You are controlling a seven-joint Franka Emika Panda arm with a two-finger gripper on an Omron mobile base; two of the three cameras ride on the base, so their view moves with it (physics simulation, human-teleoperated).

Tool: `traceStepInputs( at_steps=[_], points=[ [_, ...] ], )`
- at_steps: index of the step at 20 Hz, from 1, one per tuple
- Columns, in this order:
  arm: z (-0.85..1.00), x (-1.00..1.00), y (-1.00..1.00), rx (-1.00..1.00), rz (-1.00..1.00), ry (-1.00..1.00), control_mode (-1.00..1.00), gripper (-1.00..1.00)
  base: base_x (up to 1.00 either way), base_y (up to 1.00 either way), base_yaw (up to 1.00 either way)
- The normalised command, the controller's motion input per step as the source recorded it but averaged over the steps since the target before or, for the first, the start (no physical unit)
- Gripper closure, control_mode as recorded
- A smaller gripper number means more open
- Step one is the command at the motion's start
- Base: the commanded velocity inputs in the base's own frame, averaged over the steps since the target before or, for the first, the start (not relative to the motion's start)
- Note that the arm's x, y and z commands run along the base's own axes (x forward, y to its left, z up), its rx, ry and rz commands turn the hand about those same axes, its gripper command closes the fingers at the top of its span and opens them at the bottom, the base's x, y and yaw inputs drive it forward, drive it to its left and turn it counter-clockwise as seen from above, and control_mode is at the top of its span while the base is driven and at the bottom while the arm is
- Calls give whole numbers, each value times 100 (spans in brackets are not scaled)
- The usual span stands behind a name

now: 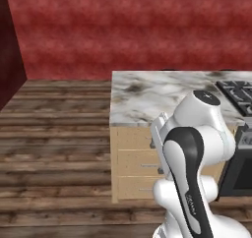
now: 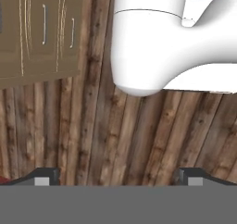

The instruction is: Move the pot and pan from the stove into the sink.

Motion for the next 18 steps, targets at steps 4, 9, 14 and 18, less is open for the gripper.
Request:
traceStepInputs(
  at_steps=[4, 9, 14, 18],
  points=[
    [0, 0, 0, 0, 0, 0, 100, -100, 0, -73, 0],
    [0, 0, 0, 0, 0, 0, 100, -100, 0, -81, 0],
    [0, 0, 0, 0, 0, 0, 100, -100, 0, -83, 0],
    [0, 0, 0, 0, 0, 0, 100, -100, 0, -84, 0]
  ],
)
